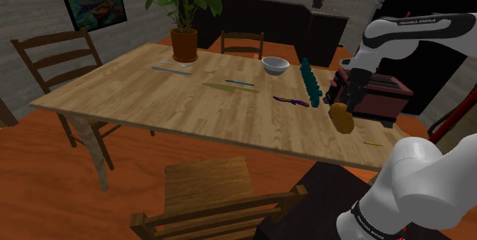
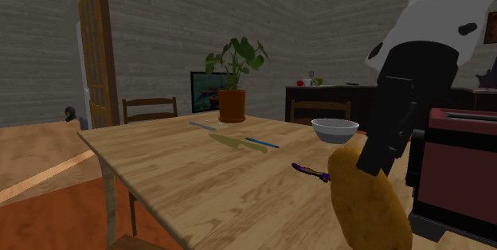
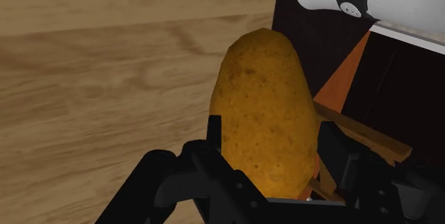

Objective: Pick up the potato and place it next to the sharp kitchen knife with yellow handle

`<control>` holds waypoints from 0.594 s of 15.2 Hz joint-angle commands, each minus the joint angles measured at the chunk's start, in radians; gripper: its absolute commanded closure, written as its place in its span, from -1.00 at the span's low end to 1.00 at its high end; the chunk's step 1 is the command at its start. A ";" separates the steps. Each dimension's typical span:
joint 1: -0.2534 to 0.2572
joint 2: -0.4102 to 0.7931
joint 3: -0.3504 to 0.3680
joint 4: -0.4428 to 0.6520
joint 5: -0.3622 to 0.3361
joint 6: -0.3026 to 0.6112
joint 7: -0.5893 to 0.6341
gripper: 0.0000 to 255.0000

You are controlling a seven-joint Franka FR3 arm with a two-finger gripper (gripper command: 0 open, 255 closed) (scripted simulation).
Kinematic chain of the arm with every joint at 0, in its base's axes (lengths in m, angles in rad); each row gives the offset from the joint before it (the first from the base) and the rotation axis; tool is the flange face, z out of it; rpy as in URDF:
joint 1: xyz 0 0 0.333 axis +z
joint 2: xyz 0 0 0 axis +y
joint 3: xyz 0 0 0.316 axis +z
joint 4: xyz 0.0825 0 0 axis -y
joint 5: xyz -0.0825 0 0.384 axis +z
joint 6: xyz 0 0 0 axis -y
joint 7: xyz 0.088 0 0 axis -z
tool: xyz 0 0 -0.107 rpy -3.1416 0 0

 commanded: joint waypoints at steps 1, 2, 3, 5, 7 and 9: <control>-0.003 -0.008 0.013 0.019 0.003 -0.027 0.009 1.00; -0.003 -0.009 0.014 0.020 0.003 -0.028 0.010 1.00; 0.022 0.017 0.010 0.032 0.025 -0.015 0.015 1.00; 0.073 0.073 -0.001 0.061 0.073 0.006 0.023 1.00; 0.125 0.134 -0.017 0.095 0.123 0.024 0.025 1.00; 0.177 0.203 -0.036 0.134 0.180 0.036 0.020 1.00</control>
